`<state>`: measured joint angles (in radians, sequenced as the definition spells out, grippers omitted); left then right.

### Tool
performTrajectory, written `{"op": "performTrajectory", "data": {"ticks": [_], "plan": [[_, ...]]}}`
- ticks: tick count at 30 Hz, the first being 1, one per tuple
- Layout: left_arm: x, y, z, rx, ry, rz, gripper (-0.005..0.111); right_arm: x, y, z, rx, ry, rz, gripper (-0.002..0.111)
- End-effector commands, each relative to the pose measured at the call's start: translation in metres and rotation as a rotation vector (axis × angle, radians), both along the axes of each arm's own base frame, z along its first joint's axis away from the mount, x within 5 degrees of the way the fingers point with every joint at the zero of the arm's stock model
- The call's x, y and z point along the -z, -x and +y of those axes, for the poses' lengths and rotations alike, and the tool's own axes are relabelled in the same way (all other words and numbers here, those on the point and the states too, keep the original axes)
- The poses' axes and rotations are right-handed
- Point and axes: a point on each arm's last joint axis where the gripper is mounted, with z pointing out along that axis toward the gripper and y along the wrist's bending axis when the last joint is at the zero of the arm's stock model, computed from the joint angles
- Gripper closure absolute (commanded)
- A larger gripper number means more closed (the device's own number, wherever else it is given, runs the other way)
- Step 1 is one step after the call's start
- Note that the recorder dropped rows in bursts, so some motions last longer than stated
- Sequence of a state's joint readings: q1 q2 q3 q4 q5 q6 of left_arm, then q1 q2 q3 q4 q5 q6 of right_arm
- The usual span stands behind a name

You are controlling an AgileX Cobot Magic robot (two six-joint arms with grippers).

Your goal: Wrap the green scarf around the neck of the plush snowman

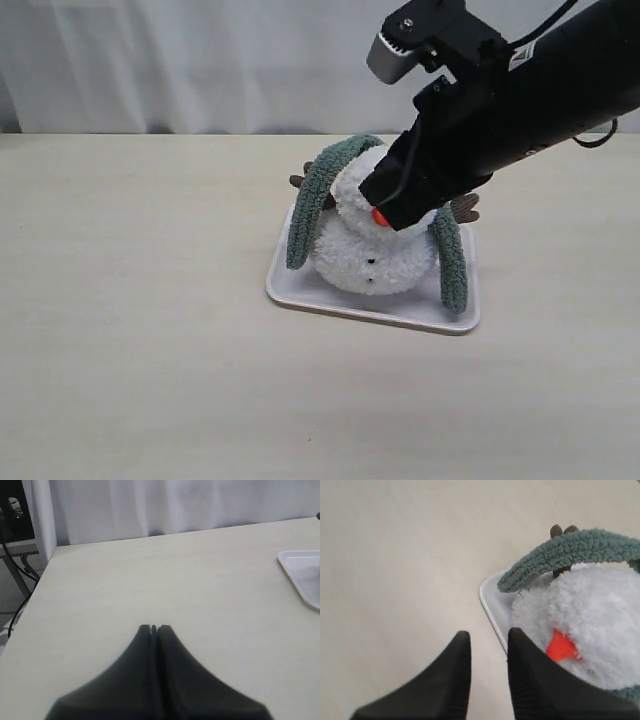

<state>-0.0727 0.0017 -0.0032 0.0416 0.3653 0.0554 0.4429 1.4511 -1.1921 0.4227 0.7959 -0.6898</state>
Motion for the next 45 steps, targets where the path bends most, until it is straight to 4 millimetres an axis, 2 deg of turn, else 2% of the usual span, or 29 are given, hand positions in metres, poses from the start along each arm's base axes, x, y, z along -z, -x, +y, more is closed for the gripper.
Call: {"op": "performTrajectory", "data": {"ticks": [1,3,6,10,13,18,25,34,45], "plan": [[0.0,0.0,0.0,-0.001,0.002,-0.01,0.107,-0.014,0.003,0.007,0.073,-0.054,0.026,0.1],[0.0,0.0,0.0,-0.001,0.002,-0.01,0.107,-0.02,0.002,0.017,0.109,-0.063,-0.007,0.104],[0.0,0.0,0.0,-0.001,0.002,-0.01,0.107,-0.022,-0.006,0.03,0.187,-0.041,-0.073,0.104],[0.0,0.0,0.0,-0.001,0.002,-0.01,0.107,-0.015,-0.032,0.036,0.384,-0.006,-0.082,0.104],[0.0,0.0,0.0,-0.001,0.002,-0.01,0.107,-0.001,-0.053,0.042,0.442,0.047,-0.1,0.104],[0.0,0.0,0.0,-0.001,0.002,-0.01,0.107,0.018,-0.085,0.058,0.435,0.091,-0.151,0.104],[0.0,0.0,0.0,-0.001,0.002,-0.01,0.107,0.042,-0.117,0.07,0.449,0.178,-0.214,0.104],[0.0,0.0,0.0,-0.001,0.002,-0.01,0.107,0.078,-0.128,0.074,0.427,0.286,-0.193,0.104],[0.0,0.0,0.0,-0.001,0.002,-0.01,0.107,0.084,-0.121,0.067,0.474,0.37,-0.105,0.104]]}}
